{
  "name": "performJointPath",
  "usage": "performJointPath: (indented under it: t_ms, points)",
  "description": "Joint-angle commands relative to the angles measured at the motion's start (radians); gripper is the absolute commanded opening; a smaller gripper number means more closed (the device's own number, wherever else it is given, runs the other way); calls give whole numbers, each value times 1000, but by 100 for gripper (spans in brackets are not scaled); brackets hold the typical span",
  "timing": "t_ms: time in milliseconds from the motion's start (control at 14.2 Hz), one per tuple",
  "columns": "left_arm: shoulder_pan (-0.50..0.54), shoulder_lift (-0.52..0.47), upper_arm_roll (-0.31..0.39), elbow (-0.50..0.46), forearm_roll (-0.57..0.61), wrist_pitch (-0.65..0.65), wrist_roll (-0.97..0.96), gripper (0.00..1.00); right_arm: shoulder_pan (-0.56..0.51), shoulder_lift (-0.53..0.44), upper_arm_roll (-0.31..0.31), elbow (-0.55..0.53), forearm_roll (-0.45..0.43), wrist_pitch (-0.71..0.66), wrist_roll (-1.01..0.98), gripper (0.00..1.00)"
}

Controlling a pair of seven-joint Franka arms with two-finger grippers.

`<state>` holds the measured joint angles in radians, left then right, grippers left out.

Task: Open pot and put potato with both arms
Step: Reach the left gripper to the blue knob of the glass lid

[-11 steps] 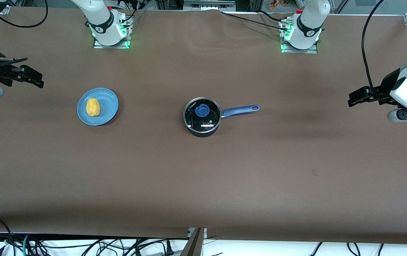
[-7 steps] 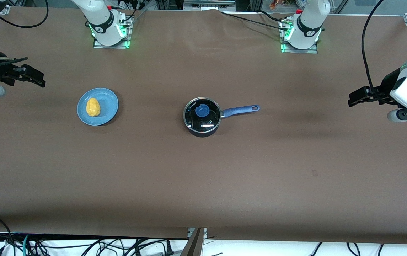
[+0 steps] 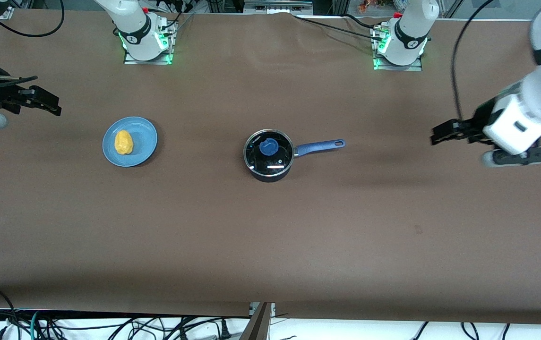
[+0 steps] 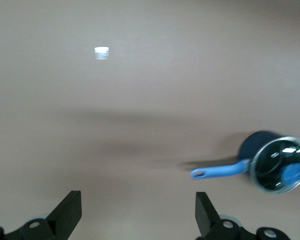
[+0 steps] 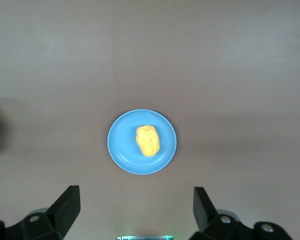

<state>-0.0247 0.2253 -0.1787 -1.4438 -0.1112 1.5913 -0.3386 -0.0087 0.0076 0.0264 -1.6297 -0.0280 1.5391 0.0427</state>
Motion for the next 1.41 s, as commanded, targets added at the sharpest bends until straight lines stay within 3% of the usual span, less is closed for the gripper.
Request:
performJointPath:
  t_ms: [0, 211, 492, 1336]
  points:
    - [-69, 80, -91, -1, -1, 123, -193, 100, -16, -6, 10, -7, 17, -10, -13, 100]
    - [-205, 188, -96, -1, 4, 280, -371, 100, -17, 15, 4, -7, 17, -71, -15, 100]
    - [-386, 316, -102, 5, 185, 430, -713, 100, -17, 23, 3, -44, 13, -74, -40, 100]
    - [-541, 456, -102, -1, 313, 529, -1003, 100, -19, 11, 0, -68, 13, -19, -47, 100]
